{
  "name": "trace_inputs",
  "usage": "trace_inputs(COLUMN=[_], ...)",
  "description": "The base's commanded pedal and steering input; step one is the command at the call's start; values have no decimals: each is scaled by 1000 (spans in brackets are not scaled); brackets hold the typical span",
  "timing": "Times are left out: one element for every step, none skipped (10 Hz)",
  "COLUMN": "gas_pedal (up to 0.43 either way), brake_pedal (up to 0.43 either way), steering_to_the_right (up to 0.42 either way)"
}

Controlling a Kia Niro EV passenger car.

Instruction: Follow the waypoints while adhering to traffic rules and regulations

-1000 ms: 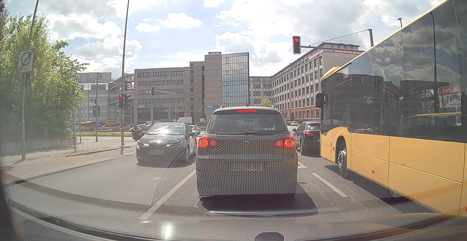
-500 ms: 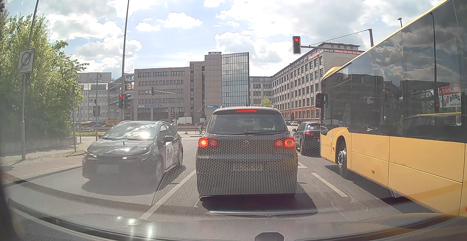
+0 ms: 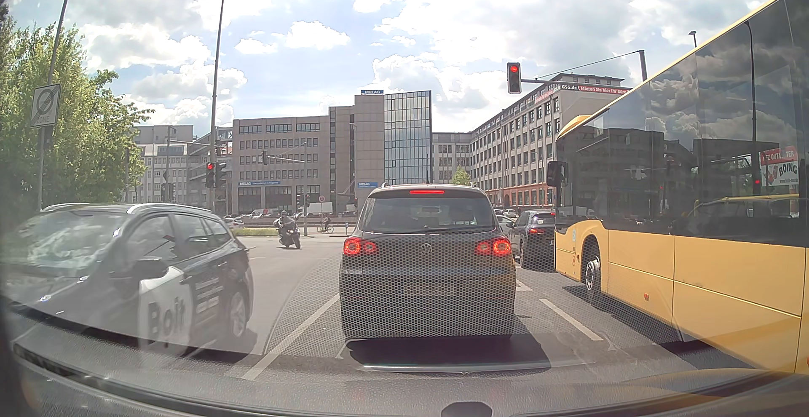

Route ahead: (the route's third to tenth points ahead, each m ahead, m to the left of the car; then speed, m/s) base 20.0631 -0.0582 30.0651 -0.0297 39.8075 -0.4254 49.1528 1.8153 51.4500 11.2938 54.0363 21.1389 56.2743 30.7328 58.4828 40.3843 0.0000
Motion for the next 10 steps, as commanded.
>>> trace_inputs(gas_pedal=[0,0,0,0,0,0,0,0,0,0], brake_pedal=[293,287,293,293,293,293,293,293,293,293], steering_to_the_right=[-1,-1,-1,-1,-1,-1,-1,-1,-1,-1])
